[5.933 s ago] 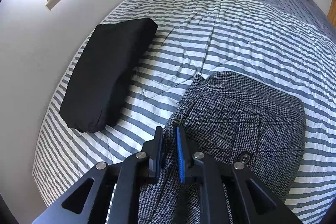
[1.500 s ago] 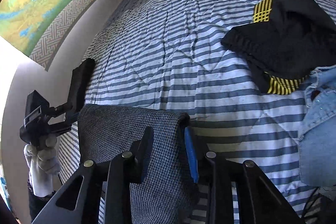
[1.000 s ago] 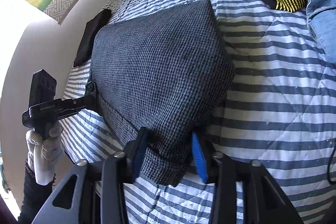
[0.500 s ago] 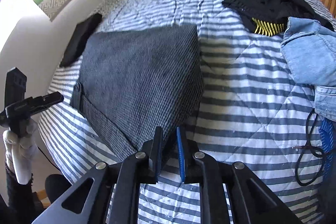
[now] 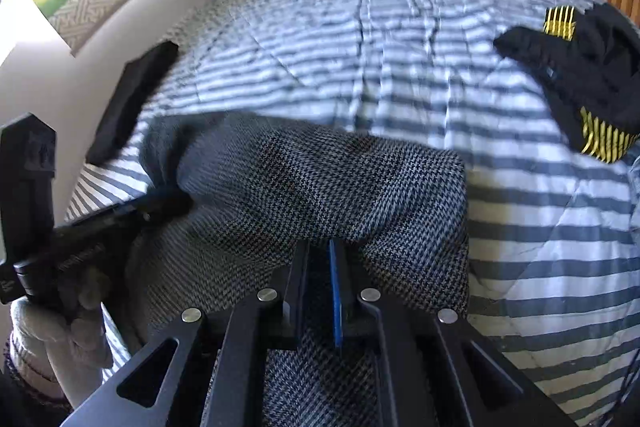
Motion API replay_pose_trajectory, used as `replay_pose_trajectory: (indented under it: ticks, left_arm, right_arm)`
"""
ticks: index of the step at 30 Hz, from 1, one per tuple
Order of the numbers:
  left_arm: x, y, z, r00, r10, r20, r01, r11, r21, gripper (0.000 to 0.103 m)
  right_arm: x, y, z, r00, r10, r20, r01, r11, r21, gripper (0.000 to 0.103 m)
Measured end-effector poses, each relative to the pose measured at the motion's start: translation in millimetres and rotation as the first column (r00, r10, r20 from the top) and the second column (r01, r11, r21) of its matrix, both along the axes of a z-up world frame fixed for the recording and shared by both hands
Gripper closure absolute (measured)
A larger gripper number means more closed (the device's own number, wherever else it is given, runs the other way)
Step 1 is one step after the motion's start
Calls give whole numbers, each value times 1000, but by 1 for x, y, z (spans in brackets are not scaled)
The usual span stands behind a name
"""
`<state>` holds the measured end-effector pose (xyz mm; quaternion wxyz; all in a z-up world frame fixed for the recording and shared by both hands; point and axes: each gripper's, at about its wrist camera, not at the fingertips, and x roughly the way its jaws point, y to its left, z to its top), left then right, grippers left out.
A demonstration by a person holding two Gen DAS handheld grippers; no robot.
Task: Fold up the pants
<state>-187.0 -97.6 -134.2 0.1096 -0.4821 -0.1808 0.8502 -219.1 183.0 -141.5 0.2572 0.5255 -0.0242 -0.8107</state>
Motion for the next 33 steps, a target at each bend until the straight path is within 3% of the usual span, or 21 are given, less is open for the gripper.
replay_pose_trajectory:
  ticks: [3,7,9,11,13,16,18,19,22,24,25,26,28,33]
  left_arm:
    - [1,-10,22,1000,13,-17,-11,995,100,74]
    - [-3,-4,46,996,-3,-94,13,994,106,68]
    - [-10,2,43,997,-9,-75,15,996,92,67]
    - [-15,2,24,1000,-10,-15,12,995,100,67]
    - [-17,3,5,1000,-16,14,15,998,62,69]
    - [-9,3,5,1000,-5,-1,5,998,61,71]
    - [2,-5,19,1000,27,-10,-27,997,75,68]
    - [10,-11,27,998,49,-28,-47,995,83,61]
    - [35,-30,45,995,87,-53,-82,993,87,38]
    - [49,-43,49,994,102,-39,-99,992,74,31]
    - [54,-49,46,993,117,-18,-116,991,66,23]
    - [58,-56,43,991,132,7,-133,989,60,17]
    - [60,-66,32,988,146,50,-150,986,75,16]
    - [56,-81,0,971,181,156,-209,958,194,16]
  right_arm:
    - [1,12,20,1000,-4,8,4,999,-42,93]
    - [11,25,51,999,-12,-30,7,988,-156,90]
    - [21,20,57,999,25,-27,-30,979,-199,90]
    - [34,12,54,998,66,-17,-68,977,-204,90]
    - [49,2,43,993,115,16,-108,969,-221,89]
    - [67,-21,13,986,165,14,-164,985,-51,88]
    - [76,-24,17,983,183,-31,-184,983,-10,88]
    - [76,-20,24,984,180,-15,-180,983,-33,88]
    - [78,13,47,993,114,-16,-115,984,-137,76]
    - [82,44,57,998,7,-62,-16,990,-141,42]
    - [83,56,56,997,-37,-67,27,990,-140,35]
    - [81,68,54,995,-79,-59,70,987,-145,33]
    - [72,83,41,991,-133,5,132,979,-156,33]
    - [54,86,6,970,-167,174,207,948,-243,33]
